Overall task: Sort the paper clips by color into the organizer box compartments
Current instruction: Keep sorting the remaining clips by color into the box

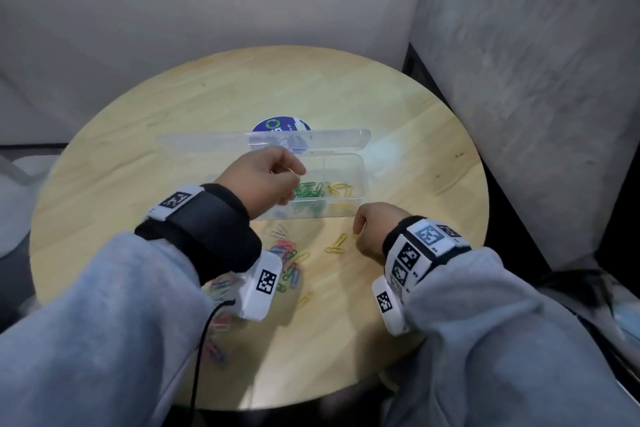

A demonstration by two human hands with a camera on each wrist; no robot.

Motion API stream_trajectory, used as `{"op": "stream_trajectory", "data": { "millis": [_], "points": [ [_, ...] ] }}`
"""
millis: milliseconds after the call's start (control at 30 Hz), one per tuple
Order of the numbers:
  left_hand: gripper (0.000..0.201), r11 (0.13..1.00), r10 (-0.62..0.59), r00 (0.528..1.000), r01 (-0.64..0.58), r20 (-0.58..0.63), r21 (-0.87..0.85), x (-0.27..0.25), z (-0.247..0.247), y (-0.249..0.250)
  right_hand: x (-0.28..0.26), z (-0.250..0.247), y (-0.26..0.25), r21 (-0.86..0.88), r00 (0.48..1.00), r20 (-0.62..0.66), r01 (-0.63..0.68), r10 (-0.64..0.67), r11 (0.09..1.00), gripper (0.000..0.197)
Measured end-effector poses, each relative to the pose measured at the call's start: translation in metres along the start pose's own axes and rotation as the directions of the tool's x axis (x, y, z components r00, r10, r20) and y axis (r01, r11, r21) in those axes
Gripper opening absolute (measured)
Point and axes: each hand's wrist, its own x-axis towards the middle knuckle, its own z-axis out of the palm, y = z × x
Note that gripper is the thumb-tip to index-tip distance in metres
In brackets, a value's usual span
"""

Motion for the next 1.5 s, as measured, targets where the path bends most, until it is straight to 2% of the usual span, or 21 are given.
{"op": "stream_trajectory", "data": {
  "millis": [67,133,233,300,400,500,567,633,700,933,1000,1067,1133,1200,1267,1333,1400,1500],
  "points": [
    [0.017,0.967,-0.018,0.991,-0.016,0.130,0.255,-0.014,0.000,-0.004,0.000,0.000,-0.004,-0.073,0.999,0.052,-0.010,0.014,0.997,0.029],
    [0.014,0.831,-0.083,0.968,-0.065,0.238,0.553,-0.026,0.006,-0.010,0.003,0.001,-0.007,-0.171,0.992,0.122,-0.011,0.033,0.985,0.028],
    [0.019,0.647,-0.189,0.942,-0.091,0.276,0.757,-0.037,0.021,-0.023,0.004,0.004,-0.012,-0.262,0.990,0.137,0.023,0.014,0.965,0.012],
    [0.016,0.593,-0.240,0.929,-0.090,0.282,0.800,-0.042,0.031,-0.030,0.002,0.007,-0.011,-0.319,0.988,0.155,0.039,0.011,0.947,0.016],
    [0.012,0.565,-0.270,0.928,-0.063,0.257,0.823,-0.049,0.041,-0.034,0.000,0.013,-0.009,-0.301,0.993,0.103,0.091,-0.063,0.949,0.025],
    [0.017,0.552,-0.266,0.932,-0.063,0.247,0.831,-0.052,0.049,-0.034,-0.001,0.016,-0.010,-0.325,0.982,0.142,0.164,-0.123,0.932,0.007],
    [0.017,0.541,-0.281,0.923,-0.073,0.262,0.838,-0.052,0.052,-0.033,-0.002,0.018,-0.011,-0.301,0.976,0.059,0.217,-0.209,0.929,0.021],
    [0.011,0.547,-0.292,0.918,-0.070,0.268,0.834,-0.051,0.055,-0.033,-0.003,0.018,-0.010,-0.287,0.962,-0.033,0.251,-0.271,0.925,0.026],
    [0.005,0.550,-0.291,0.919,-0.065,0.264,0.832,-0.050,0.056,-0.034,-0.004,0.019,-0.010,-0.288,0.954,-0.047,0.270,-0.295,0.919,0.029],
    [0.010,0.564,-0.305,0.927,-0.011,0.220,0.826,-0.046,0.049,-0.037,0.002,0.020,-0.022,-0.335,0.934,0.046,0.348,-0.354,0.876,0.036],
    [0.015,0.635,-0.301,0.933,0.042,0.197,0.772,-0.043,0.042,-0.037,0.002,0.020,-0.025,-0.371,0.931,0.058,0.354,-0.360,0.858,0.032],
    [0.019,0.761,-0.309,0.933,0.125,0.186,0.637,-0.037,0.032,-0.037,0.000,0.022,-0.031,-0.416,0.926,0.069,0.364,-0.370,0.833,0.031],
    [0.021,0.868,-0.322,0.931,0.217,0.174,0.447,-0.032,0.022,-0.037,-0.003,0.024,-0.036,-0.438,0.920,0.099,0.383,-0.380,0.813,0.035],
    [0.026,0.927,-0.352,0.917,0.315,0.187,0.202,-0.033,0.013,-0.036,-0.005,0.025,-0.040,-0.453,0.920,0.137,0.389,-0.368,0.802,0.035],
    [0.030,0.917,-0.384,0.902,0.398,0.199,-0.031,-0.035,0.006,-0.035,-0.005,0.025,-0.040,-0.447,0.924,0.150,0.381,-0.352,0.809,0.026],
    [0.027,0.871,-0.409,0.891,0.446,0.198,-0.204,-0.037,0.001,-0.034,-0.006,0.024,-0.037,-0.397,0.930,0.144,0.368,-0.339,0.841,0.017],
    [0.022,0.833,-0.425,0.884,0.467,0.197,-0.296,-0.038,-0.002,-0.034,-0.007,0.022,-0.034,-0.373,0.942,0.141,0.336,-0.305,0.865,0.014],
    [0.027,0.788,-0.480,0.856,0.517,0.192,-0.334,-0.039,-0.002,-0.036,-0.001,0.022,-0.036,-0.410,0.957,0.193,0.281,-0.218,0.868,0.029]
  ]
}}
